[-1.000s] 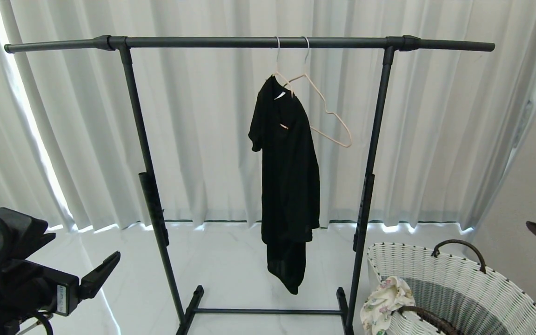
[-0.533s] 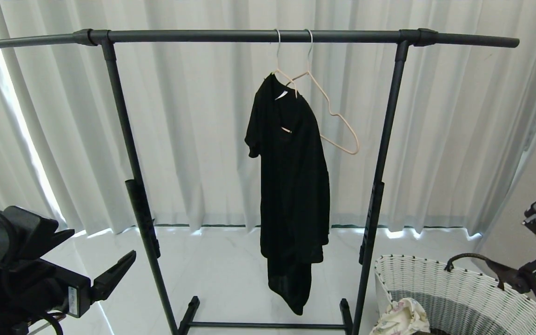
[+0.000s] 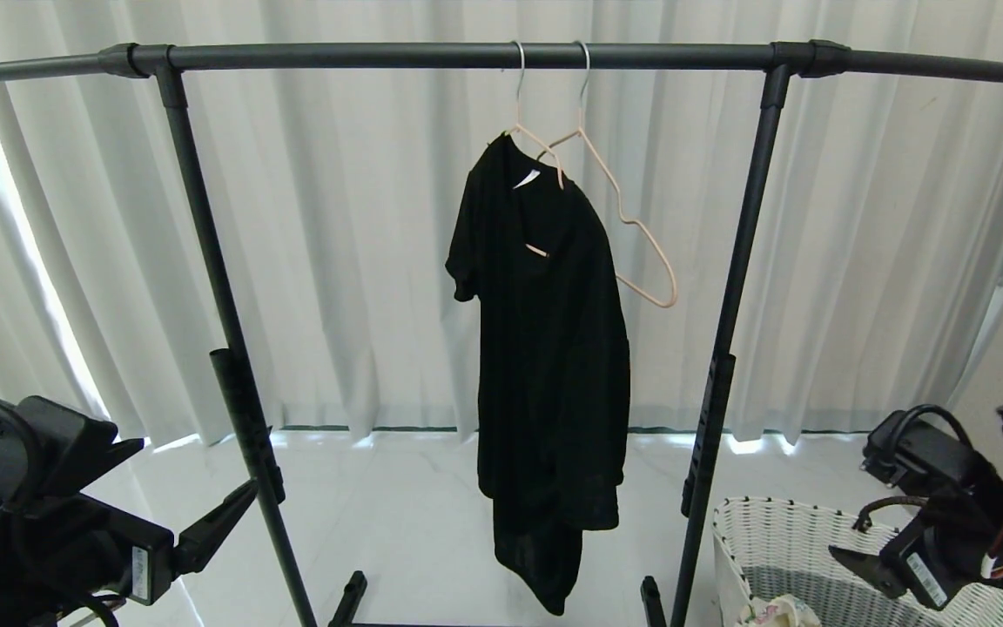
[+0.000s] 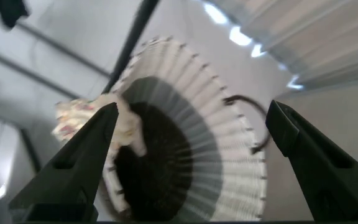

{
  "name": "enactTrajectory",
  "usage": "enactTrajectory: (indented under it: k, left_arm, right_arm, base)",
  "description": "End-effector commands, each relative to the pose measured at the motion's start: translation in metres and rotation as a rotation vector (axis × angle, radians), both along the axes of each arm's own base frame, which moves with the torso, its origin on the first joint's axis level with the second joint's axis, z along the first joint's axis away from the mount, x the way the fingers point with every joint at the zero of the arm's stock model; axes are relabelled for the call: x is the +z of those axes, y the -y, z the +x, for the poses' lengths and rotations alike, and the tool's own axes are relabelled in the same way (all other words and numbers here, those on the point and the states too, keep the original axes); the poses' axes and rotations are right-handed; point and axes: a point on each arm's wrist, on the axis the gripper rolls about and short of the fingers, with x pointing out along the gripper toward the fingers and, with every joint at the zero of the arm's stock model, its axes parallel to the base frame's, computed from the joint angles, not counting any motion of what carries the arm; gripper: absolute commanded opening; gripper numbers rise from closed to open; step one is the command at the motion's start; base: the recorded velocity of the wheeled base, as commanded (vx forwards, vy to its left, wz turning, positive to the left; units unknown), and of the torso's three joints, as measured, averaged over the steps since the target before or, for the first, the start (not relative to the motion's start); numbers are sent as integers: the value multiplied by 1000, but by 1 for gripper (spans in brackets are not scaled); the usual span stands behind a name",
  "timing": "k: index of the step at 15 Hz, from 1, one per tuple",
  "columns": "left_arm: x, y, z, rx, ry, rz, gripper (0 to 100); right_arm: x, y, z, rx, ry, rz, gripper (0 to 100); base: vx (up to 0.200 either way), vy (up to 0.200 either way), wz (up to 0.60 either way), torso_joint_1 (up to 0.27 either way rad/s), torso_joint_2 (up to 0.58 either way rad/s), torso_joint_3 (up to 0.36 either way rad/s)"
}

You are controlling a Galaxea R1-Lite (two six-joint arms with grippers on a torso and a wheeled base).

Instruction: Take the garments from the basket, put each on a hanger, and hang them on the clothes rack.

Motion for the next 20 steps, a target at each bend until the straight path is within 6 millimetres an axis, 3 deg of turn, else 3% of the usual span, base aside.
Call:
enactTrajectory:
  k: [1,4,9,14,20]
  left_arm:
    - [0,3,0,-23,0,0,100]
    - [1,9,-1,-61,5,5,100]
    - [-1,14,-2,-90,-7,13,100]
    - [-9,13,-7,-87,-36,19,100]
    - [-13,12,-10,-75,-49,23,100]
  right_arm:
    - [-30,-14,4,26,-150,-25,100]
    - [-63,-19,6,-35,-298,-29,100]
    - [-101,-26,29,-179,-303,-98,100]
    - [-125,-29,42,-249,-266,-185,100]
    - [-127,-31,45,-259,-227,-185,100]
  base:
    - [0,0,0,0,0,0]
    - [0,0,0,0,0,0]
    - [0,0,0,0,0,0]
    - [0,0,0,0,0,0]
    - [0,0,0,0,0,0]
